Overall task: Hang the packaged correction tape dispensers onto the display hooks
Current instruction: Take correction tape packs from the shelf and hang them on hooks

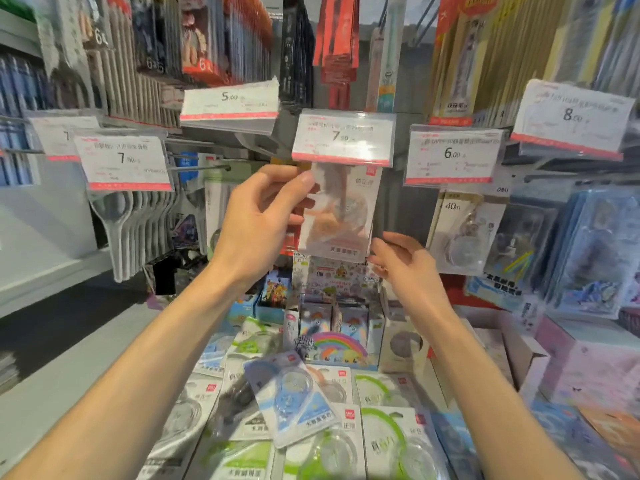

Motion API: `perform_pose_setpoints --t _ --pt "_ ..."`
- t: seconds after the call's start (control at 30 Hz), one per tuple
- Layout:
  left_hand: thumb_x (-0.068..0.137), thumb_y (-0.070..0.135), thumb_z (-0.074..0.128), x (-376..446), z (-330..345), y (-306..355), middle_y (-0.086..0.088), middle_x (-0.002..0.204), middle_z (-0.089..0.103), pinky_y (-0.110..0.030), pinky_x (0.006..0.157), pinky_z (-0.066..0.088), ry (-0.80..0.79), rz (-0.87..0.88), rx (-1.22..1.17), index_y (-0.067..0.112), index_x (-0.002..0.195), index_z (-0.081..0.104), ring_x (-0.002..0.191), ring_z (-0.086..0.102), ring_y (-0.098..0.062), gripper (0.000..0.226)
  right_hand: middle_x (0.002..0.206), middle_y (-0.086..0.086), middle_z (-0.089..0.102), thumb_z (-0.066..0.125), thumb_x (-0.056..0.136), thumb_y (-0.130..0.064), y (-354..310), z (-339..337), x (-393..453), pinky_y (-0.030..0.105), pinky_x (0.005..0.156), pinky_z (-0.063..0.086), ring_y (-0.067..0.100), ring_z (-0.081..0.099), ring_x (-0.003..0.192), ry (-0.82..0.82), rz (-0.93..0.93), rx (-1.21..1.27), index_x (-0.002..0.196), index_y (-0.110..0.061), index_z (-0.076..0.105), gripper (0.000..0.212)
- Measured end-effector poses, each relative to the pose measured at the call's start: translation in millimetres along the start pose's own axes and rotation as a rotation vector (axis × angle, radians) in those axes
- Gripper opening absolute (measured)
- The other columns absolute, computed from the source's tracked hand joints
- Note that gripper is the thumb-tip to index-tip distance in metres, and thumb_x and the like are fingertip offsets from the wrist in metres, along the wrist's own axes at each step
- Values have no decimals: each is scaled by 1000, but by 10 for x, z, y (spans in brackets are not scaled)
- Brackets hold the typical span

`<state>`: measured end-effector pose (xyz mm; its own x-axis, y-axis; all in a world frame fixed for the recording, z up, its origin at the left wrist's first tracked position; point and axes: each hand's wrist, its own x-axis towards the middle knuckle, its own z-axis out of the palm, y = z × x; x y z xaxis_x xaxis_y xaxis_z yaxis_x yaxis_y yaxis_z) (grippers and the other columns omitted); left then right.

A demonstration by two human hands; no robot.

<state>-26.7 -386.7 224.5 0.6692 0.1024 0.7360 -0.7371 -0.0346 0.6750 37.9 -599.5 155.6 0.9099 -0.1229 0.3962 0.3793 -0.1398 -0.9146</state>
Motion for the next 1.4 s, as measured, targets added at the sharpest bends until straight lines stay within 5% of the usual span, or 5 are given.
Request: perform_pose_setpoints --t 0.27,0.6,0.87,1.13,1.4 --pt "100 10 62 -600 -324 -322 0 75 77 -23 60 55 106 -244 -11 18 93 72 62 68 -15 15 83 0 82 64 102 -16 239 -279 -682 19 62 60 11 77 74 87 143 187 110 -16 67 9" --pt "99 8 60 -1234 -1374 -832 2 67 71 -18 54 48 282 -432 -117 15 93 71 56 63 -10 14 64 0 72 60 102 -10 491 332 -1486 18 51 53 10 63 52 26 222 195 94 -11 70 12" --pt "100 8 60 -1137 -2539 -1207 5 61 71 -16 48 48 211 -535 -23 14 89 70 51 62 -6 16 67 4 71 63 100 -11 496 1548 -1625 20 52 52 14 62 54 26 265 233 93 -13 72 12" --pt "94 17 64 -1219 -3319 -1759 -2 85 72 -16 61 49 -345 -603 506 13 86 72 77 66 -12 13 72 6 74 64 100 -13 582 2538 -1658 24 59 56 16 64 60 -46 368 185 97 -11 71 7" --pt "59 101 47 -1237 -3370 -1774 31 99 52 -8 57 27 -847 -415 1049 52 107 56 77 48 10 69 71 0 74 59 103 -2 665 3027 -1525 21 59 55 11 66 61 -126 391 67 96 -11 68 14"
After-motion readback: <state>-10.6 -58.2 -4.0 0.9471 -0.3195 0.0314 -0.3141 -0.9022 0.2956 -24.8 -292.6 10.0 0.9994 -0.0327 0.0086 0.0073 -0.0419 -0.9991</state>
